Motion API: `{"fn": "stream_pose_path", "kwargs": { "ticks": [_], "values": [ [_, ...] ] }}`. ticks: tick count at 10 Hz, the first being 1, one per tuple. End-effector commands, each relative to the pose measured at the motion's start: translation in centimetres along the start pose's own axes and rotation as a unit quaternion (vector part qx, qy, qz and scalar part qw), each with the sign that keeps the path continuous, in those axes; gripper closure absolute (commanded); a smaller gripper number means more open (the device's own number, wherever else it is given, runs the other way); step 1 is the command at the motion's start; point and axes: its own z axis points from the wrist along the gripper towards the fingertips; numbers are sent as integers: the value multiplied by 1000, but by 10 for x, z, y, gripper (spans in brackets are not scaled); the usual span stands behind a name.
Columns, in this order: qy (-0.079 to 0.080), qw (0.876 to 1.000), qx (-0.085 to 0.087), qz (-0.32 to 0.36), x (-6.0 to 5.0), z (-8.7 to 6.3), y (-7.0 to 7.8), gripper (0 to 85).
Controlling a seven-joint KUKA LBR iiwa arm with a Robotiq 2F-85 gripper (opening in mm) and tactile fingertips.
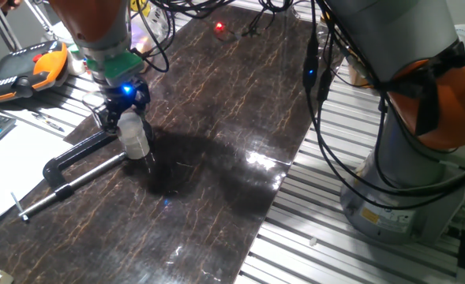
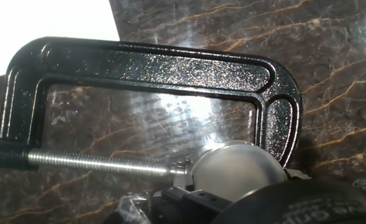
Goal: Screw the lid onto the jar
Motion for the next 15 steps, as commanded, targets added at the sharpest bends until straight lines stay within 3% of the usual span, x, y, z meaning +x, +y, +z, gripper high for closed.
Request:
{"fn": "stream_pose_path", "kwargs": {
  "ticks": [1, 7, 15],
  "values": [
    [-1, 1000, 0, 6, 0, 0, 0, 170],
    [-3, 1000, 0, 14, 1, 7, 3, 170],
    [1, 1000, -4, 20, 3, 1, 4, 167]
  ]
}}
